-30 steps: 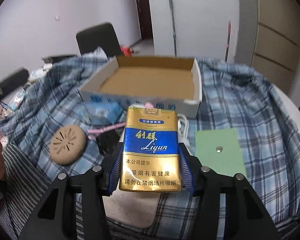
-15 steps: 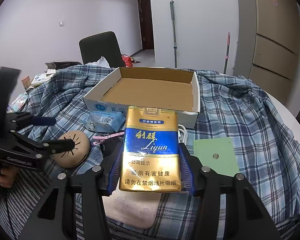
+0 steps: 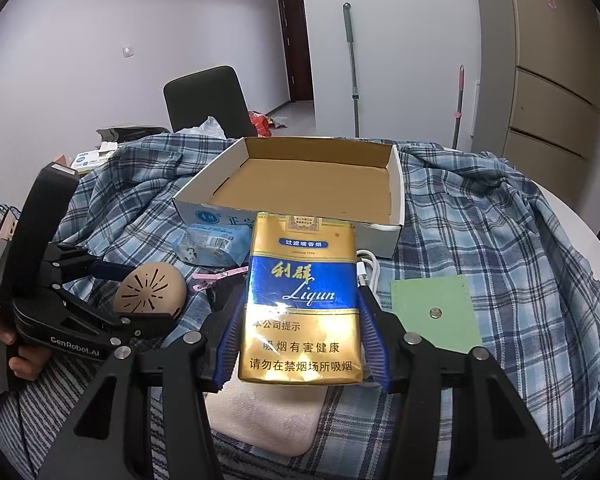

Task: Organize soft objects
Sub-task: 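Lift the cigarette pack with the right gripper while the left gripper grasps the beige disc, then carry the pack and disc over the cardboard box with both grippers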

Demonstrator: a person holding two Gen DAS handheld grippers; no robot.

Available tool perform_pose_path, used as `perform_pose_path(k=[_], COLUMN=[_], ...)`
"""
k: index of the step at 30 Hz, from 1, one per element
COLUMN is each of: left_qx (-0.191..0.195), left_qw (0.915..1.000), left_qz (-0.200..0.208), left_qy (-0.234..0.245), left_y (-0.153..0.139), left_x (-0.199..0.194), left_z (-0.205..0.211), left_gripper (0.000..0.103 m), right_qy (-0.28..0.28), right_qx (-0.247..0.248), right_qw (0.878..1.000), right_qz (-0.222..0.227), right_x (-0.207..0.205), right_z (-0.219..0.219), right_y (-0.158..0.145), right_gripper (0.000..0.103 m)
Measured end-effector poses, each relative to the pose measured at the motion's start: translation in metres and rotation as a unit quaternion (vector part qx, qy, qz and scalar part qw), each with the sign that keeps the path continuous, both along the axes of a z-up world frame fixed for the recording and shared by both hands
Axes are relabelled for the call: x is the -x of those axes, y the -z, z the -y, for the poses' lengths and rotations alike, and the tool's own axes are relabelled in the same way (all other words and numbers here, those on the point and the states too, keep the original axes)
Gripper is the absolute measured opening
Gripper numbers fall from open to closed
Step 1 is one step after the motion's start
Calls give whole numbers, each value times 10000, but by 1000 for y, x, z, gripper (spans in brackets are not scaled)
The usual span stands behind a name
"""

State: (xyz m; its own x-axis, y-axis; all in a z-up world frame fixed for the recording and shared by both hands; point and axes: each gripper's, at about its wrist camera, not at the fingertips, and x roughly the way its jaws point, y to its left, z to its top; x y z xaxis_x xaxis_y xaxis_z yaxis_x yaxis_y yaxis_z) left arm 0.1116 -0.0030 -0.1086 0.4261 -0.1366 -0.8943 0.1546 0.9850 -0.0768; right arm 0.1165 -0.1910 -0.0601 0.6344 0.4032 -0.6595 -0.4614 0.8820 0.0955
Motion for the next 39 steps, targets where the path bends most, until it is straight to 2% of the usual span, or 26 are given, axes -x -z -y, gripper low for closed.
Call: perform_pose_path(k=[4,11,14,16,18,20,26,31,33,39], left_qx=[-286,152,184,54,-72,-27,113,132,97,125], left_qw=[9995,9997,9986,9960,9908,9841,9621,9492,9465,9344], left_qz=[70,108,455,887,1354,1776,2718,3136,3220,3561], left_qy=[110,-173,-171,-121,-44,50,199,221,171,-43], left_y=[3,-2,-12,-24,-36,-46,-69,-82,-91,-131], left_x=[2,-1,6,14,23,30,55,65,71,78], left_z=[11,-6,-7,-3,4,9,13,17,17,12], left_gripper=[84,79,79,79,79,79,79,79,79,79], right_qy=[2,17,13,19,13,32,106,165,276,283], right_qx=[-7,-40,-36,-21,-21,-29,-137,-125,-144,-13], right_qw=[10000,10000,9998,9994,9986,9976,9919,9891,9869,9794], right_qz=[2,72,216,353,519,692,1255,1459,1584,2001], right_x=[0,2,7,11,16,22,36,41,45,49], right_z=[0,1,0,0,-1,0,3,2,5,0], right_y=[0,-2,-4,-7,-10,-14,-27,-33,-39,-74], right_gripper=[52,53,53,52,52,53,53,52,52,52])
